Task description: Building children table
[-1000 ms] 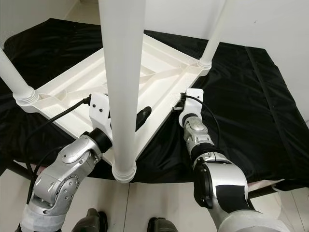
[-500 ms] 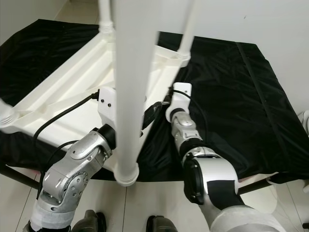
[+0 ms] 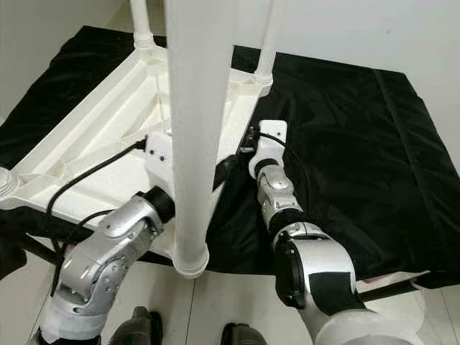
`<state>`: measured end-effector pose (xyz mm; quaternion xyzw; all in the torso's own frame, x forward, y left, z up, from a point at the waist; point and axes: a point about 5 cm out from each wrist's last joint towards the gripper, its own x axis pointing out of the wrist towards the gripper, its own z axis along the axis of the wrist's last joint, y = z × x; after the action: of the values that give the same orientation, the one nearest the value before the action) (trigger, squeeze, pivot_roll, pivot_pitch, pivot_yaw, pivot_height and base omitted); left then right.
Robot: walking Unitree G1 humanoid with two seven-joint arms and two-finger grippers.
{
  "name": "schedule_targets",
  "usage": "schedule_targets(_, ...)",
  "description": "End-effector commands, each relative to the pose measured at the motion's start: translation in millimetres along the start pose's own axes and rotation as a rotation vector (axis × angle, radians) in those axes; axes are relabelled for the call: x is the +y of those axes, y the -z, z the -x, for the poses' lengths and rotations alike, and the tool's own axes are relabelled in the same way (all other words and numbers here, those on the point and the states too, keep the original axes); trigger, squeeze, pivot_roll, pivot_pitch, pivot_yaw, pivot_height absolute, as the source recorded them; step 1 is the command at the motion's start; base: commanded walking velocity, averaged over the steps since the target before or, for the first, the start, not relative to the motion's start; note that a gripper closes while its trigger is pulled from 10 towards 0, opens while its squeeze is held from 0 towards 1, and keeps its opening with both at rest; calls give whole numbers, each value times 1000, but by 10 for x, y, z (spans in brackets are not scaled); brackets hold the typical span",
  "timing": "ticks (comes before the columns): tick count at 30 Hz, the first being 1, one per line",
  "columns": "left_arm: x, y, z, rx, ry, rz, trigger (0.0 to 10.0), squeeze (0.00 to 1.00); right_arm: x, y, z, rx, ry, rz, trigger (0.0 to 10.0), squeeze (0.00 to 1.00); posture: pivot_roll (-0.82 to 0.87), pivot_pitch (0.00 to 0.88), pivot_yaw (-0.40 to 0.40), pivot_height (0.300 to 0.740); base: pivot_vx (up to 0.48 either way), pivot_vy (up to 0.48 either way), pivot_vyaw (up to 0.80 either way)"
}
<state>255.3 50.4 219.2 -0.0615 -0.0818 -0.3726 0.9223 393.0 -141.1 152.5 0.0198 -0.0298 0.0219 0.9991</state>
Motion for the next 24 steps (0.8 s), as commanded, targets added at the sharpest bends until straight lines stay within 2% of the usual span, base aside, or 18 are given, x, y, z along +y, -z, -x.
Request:
schedule_targets(1, 51, 41, 27, 18, 2, -23, 10000, 0, -139, 38, 51, -20, 42, -21, 10000, 0, 142, 128, -37, 740, 0, 0, 0)
schedule_targets(2, 51, 41, 27, 18, 2, -23, 10000, 0, -139, 38, 51, -20, 42, -21, 10000, 0, 142, 128, -37, 740, 0, 0, 0)
schedule_targets(4, 175, 68, 105, 42, -18, -50, 10000, 0, -251, 108, 146, -47, 17, -38, 10000, 0, 134, 122, -39, 740, 0, 0, 0)
schedule_targets(5, 251, 89, 164, 63, -26, -72, 10000, 0, -304, 137, 207, -67, 4, -44, 10000, 267, 129, 118, -40, 740, 0, 0, 0)
schedule_targets(7, 321, 107, 224, 84, -33, -94, 10000, 0, -346, 157, 266, -87, -6, -45, 10000, 267, 128, 117, -41, 740, 0, 0, 0)
schedule_targets(11, 333, 110, 234, 87, -33, -98, 10000, 0, -351, 159, 276, -91, -8, -45, 10000, 263, 128, 117, -41, 740, 0, 0, 0)
schedule_targets(12, 501, 149, 416, 141, -25, -158, 10000, 0, -395, 148, 415, -127, -66, 2, 10000, 169, 109, 107, -45, 740, 0, 0, 0)
schedule_targets(13, 579, 158, 525, 170, -7, -184, 10000, 0, -406, 139, 497, -139, -106, 29, 10000, 129, 100, 103, -44, 740, 0, 0, 0)
schedule_targets(14, 579, 158, 525, 170, -7, -184, 10000, 0, -406, 139, 497, -139, -106, 29, 10000, 129, 100, 103, -44, 740, 0, 0, 0)
schedule_targets(15, 649, 151, 686, 202, 36, -199, 10000, 0, -428, 127, 608, -150, -151, 69, 10000, 110, 93, 101, -42, 740, 0, 0, 0)
schedule_targets(16, 657, 147, 722, 208, 49, -203, 10000, 0, -436, 126, 629, -151, -158, 79, 10000, 110, 93, 101, -42, 740, 0, 0, 0)
schedule_targets(17, 646, 150, 781, 226, 80, -198, 10000, 0, -459, 126, 652, -151, -163, 90, 10000, 0, 89, 98, -39, 740, 0, 0, 0)
schedule_targets(20, 638, 152, 819, 239, 101, -195, 10000, 0, -474, 122, 674, -152, -167, 95, 10000, 0, 89, 98, -39, 740, 0, 0, 0)
schedule_targets(23, 570, 214, 1016, 323, 190, -186, 10000, 0, -559, 88, 730, -155, -172, 109, 10000, 0, 86, 94, -30, 740, 0, 0, 0)
schedule_targets(24, 570, 214, 1016, 323, 190, -186, 10000, 0, -559, 88, 730, -155, -172, 109, 10000, 0, 86, 94, -30, 740, 0, 0, 0)
